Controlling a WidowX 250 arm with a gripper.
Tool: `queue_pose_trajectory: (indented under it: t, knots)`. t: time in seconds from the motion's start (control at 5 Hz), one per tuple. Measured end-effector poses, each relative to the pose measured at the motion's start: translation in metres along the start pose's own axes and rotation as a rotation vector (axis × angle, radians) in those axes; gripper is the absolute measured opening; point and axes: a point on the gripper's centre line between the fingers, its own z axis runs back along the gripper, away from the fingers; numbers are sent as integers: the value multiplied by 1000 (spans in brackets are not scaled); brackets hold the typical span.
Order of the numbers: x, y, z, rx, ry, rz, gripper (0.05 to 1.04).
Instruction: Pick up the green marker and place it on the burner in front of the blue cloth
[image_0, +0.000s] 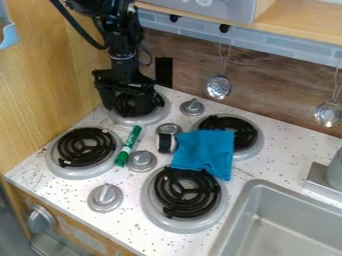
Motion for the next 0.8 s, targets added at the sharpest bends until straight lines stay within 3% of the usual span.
queue_pose_trajectory:
  t: [0.2,0.4,0.6,0.8]
  knots:
    - [-8,-1,-17,3,52,-1,1001]
    - [1,0,-31,21,101,8,1001]
    - [8,3,-33,44,103,13,1001]
    - [15,12,-46,124,114,46,1001]
